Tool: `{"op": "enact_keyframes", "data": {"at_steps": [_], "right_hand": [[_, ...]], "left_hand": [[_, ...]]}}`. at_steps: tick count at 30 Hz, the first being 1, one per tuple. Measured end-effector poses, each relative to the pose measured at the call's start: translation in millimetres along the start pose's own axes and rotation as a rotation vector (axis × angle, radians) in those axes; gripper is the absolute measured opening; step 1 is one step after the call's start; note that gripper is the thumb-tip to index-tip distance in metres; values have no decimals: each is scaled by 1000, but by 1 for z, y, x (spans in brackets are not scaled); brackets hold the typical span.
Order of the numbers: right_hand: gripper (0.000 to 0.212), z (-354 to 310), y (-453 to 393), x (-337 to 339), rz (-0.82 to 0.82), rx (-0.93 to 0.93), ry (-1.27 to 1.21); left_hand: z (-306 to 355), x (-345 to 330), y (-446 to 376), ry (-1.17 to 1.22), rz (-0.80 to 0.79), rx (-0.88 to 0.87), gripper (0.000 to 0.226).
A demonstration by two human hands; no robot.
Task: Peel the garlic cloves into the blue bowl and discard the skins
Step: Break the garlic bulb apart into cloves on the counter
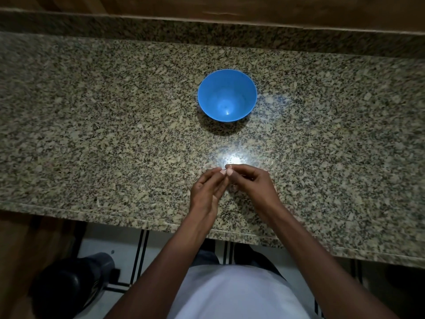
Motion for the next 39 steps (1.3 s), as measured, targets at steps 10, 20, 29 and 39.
{"op": "enact_keyframes", "data": {"at_steps": [10, 20, 29, 39], "right_hand": [[25, 9, 0, 38, 162, -30, 54], [12, -8, -17, 36, 261, 292, 750], [15, -19, -21, 21, 115, 456, 1289], [16, -20, -21, 13, -95, 546, 1568]], "left_hand": [[20, -3, 1, -1267, -157, -808, 31], [39, -22, -41, -1557, -328, -945, 33], [44, 18, -39, -1599, -145, -946, 62], [43, 17, -39, -1595, -121, -898, 63]]}}
Point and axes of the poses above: each hand's wrist, its own y-axis away from the middle knuckle, its own x-axis out of the back of the hand, z = x × y, the point moved 3 cm from there along -y, towards the middle knuckle, and after that the axes turned 4 degrees about -x, right-handed, at the moved point
